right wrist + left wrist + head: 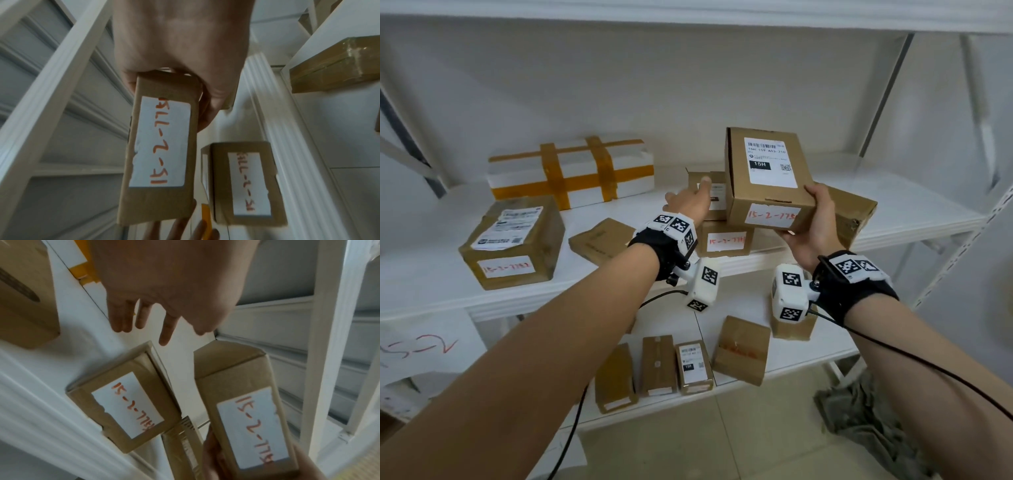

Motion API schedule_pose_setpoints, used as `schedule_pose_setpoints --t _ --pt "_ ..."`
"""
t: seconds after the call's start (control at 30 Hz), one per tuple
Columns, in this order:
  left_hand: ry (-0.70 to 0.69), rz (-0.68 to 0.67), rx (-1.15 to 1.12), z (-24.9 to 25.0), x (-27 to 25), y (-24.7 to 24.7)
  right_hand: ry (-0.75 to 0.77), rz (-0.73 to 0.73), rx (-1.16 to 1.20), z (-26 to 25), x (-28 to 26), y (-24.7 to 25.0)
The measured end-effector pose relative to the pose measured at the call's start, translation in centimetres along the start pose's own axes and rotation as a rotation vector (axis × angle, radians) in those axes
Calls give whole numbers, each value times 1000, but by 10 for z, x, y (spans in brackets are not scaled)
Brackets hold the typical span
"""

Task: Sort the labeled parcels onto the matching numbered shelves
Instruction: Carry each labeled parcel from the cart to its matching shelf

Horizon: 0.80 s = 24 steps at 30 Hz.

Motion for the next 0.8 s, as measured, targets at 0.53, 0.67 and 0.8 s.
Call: schedule_pose_setpoints --t 0.53,0.67,0.8 --pt "-56 42 -1039 -177 -43 280 -165 -569 -57 77 -111 -261" --pt "-19 260 -1065 -264 -55 347 -217 -544 -75 105 -131 -283" --pt "111 388 -1094 -339 -56 359 -254 -521 -108 126 -145 -293"
Point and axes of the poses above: each hand's wrist, its own x-axis towards the middle knuckle, its own y-axis out of the back of the hand, z = x × y, the point moved 9 cm from there along x, towards the middle knuckle, and after that the axes turned 13 degrees about y, right-handed, at the moved point
